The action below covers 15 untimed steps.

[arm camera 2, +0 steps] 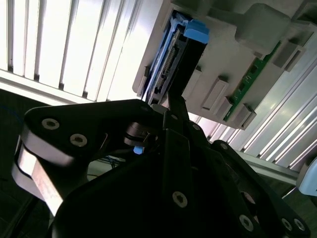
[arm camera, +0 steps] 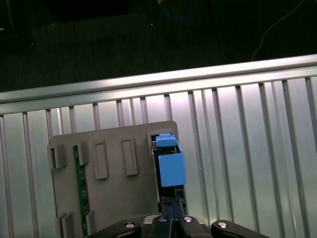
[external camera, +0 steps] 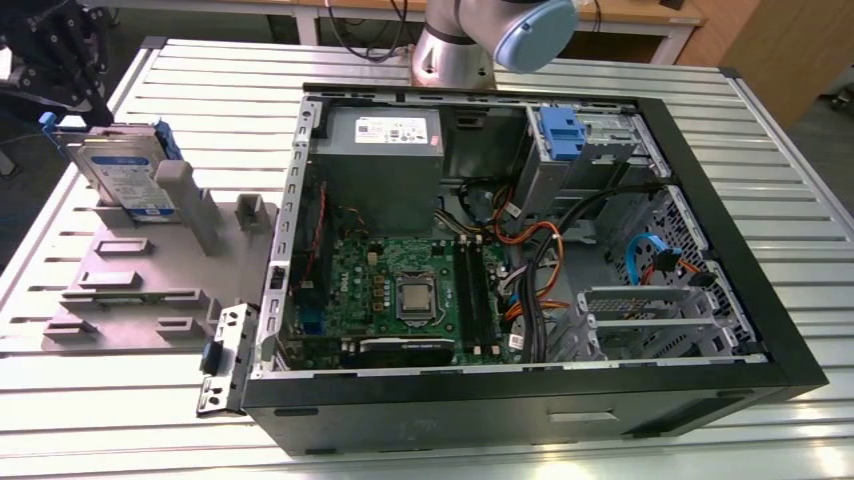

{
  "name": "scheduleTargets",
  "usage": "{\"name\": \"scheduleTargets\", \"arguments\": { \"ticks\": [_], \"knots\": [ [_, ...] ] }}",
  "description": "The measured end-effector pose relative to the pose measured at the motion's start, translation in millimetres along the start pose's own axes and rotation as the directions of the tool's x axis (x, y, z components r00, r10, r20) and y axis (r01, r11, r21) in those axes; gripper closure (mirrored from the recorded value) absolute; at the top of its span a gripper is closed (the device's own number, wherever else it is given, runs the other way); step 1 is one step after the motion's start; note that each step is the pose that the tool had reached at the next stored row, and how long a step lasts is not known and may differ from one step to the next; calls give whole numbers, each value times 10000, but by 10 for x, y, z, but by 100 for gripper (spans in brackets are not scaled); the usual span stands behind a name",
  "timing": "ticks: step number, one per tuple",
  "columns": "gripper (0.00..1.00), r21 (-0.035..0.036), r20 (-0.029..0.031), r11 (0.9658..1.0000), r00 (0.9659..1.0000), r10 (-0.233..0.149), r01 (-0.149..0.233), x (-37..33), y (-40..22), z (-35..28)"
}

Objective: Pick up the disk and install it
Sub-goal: 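Pick up the disk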

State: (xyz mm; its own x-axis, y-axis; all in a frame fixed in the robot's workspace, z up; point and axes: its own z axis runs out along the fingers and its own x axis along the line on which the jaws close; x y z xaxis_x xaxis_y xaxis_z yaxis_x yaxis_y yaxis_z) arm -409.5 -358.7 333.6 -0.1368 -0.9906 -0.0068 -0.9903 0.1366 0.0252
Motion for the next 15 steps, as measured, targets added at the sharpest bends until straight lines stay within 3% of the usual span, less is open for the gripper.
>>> {"name": "scheduleTargets", "arguments": {
  "ticks": [7,10,15],
  "knots": [
    [89,1,1,10000,10000,3,-3,-1,2,6],
    [89,83,35,10000,10000,2,-2,-1,1,12],
    [89,97,42,10000,10000,2,-2,-1,1,11]
  ]
}}
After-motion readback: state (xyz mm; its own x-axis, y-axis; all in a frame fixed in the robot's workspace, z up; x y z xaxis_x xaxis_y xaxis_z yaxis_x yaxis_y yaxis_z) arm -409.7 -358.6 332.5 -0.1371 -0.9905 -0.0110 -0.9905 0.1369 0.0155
